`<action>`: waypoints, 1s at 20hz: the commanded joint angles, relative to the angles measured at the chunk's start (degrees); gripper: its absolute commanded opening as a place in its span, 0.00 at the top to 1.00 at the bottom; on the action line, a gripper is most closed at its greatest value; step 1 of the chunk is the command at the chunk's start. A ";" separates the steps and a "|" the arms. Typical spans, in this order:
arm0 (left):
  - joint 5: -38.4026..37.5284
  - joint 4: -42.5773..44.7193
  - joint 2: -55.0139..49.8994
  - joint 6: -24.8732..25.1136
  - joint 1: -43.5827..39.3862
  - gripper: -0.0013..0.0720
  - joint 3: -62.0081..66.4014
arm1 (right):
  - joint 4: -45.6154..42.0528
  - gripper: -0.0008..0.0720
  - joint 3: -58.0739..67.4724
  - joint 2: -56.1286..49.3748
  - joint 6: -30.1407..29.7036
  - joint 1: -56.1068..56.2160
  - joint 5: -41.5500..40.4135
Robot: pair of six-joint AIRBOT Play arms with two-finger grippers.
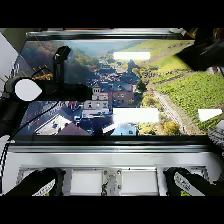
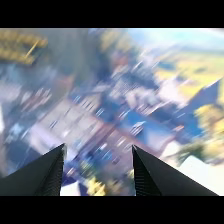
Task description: Fold the clothes and pants, and hang the long-sleeved shirts on hangers.
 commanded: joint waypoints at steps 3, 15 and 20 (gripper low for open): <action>0.15 0.00 -0.02 -0.61 -3.28 0.97 -0.02 | -11.02 0.39 -14.12 0.02 2.21 20.37 -3.15; 0.15 0.00 -0.02 -0.59 -3.28 0.97 -0.02 | -10.95 0.96 -16.81 -0.33 2.05 22.23 -2.69; 0.20 0.00 -0.04 -0.59 -3.26 0.97 -0.02 | -10.95 0.96 -16.81 -0.63 2.05 22.23 -2.62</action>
